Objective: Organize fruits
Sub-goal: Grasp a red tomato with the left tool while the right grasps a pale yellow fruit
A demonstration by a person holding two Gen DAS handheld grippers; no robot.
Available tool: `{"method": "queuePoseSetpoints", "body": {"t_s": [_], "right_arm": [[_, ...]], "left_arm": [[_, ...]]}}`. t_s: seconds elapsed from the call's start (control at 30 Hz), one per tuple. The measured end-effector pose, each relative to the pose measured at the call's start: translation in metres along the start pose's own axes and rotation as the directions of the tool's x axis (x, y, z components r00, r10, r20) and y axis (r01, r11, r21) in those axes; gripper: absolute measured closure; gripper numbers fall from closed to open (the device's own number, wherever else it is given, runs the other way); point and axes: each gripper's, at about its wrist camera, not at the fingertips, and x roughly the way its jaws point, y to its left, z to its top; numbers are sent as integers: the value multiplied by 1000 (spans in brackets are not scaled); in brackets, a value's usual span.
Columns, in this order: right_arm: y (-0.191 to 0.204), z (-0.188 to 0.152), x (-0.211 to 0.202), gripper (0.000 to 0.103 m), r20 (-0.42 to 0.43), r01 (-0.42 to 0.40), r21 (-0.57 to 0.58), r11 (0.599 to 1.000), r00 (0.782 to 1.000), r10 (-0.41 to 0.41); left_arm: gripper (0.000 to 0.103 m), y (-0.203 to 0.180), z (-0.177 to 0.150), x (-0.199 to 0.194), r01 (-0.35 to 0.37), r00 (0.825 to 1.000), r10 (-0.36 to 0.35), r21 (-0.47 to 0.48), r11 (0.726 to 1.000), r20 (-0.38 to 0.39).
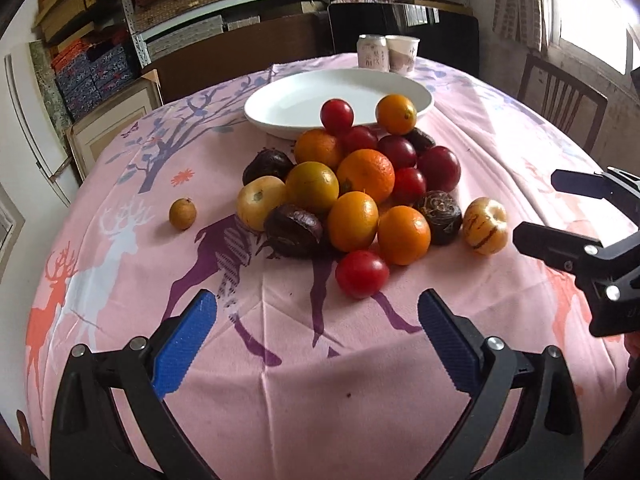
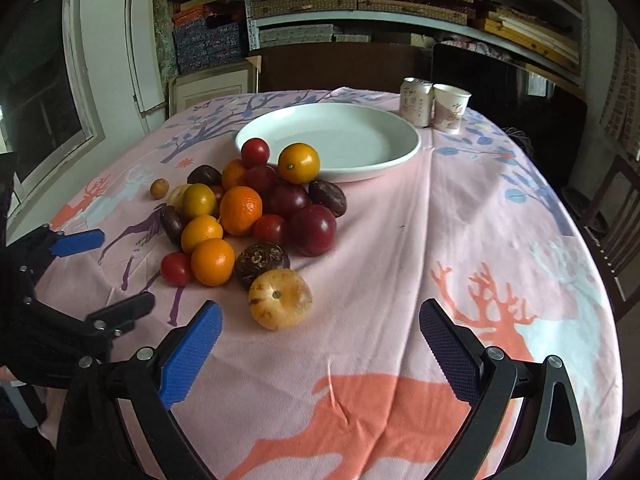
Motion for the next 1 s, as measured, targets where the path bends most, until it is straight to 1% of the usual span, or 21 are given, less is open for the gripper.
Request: {"method": "queuePoseSetpoints", "body": {"t_s": [0.07,0.1,0.13,0.17,0.2,0.23,0.27,0.3,0.33,0.37,0.43,0.53,0.67,0.7,0.77,0.8,0.87,0.9,1.0], "right_arm": [[1,4,18,3,-35,0,-10,1000,999,0],[0,6,26,3,-58,5,-12,1000,998,-5],[-1,7,33,8,-84,6,-3,1000,996,-7],[-4,8,37,14,-100,-16,12,1000,995,17],[-6,8,39,28,-103,-62,28,998,993,64],[-7,8,38,41,-97,-102,35,994,990,105],[-5,7,36,51,-89,-137,34,990,986,139],[-3,7,34,63,-86,-157,33,987,983,159],[0,7,32,63,-88,-128,27,991,988,130],[2,6,30,64,-84,-111,18,994,990,112],[-1,5,26,64,-85,-105,34,994,991,108],[-11,9,13,64,-68,-111,66,992,991,116],[-19,21,-7,64,-35,-78,44,996,996,80],[-21,25,-13,64,-21,-62,29,998,998,63],[-23,37,-20,64,4,-50,10,999,999,50],[-27,45,-23,64,15,-70,31,997,997,69],[-35,63,-27,64,45,-153,84,985,988,150],[-37,72,-28,64,64,-172,87,981,984,167],[-39,100,-24,64,112,-144,74,987,984,135]], "left_arm": [[4,-1,7,14,33,999,-33,8,999,-7],[4,-3,11,23,25,999,-24,25,999,-22],[4,-4,13,29,11,999,-10,39,999,-37],[5,-6,14,35,14,999,-12,57,998,-49],[17,-6,13,39,45,997,-41,65,997,-62],[28,-4,14,37,128,990,-125,57,990,-61],[48,-3,15,37,193,979,-189,57,979,-75],[59,-3,14,35,212,975,-208,63,975,-73],[67,-6,13,33,214,975,-209,75,974,-70],[72,-8,12,31,213,976,-207,89,973,-65],[72,-8,12,29,228,973,-221,100,969,-73],[73,-2,10,21,299,952,-294,53,953,-83],[73,15,18,1,320,947,-320,4,947,-29],[73,22,23,-7,323,946,-323,-7,946,0],[72,30,36,-14,294,955,-294,-13,956,31],[72,34,44,-17,273,961,-272,-11,962,44],[72,40,62,-16,198,978,-198,21,980,57],[72,42,73,-12,154,986,-156,30,988,64],[72,47,100,-1,122,989,-125,32,992,79]]}}
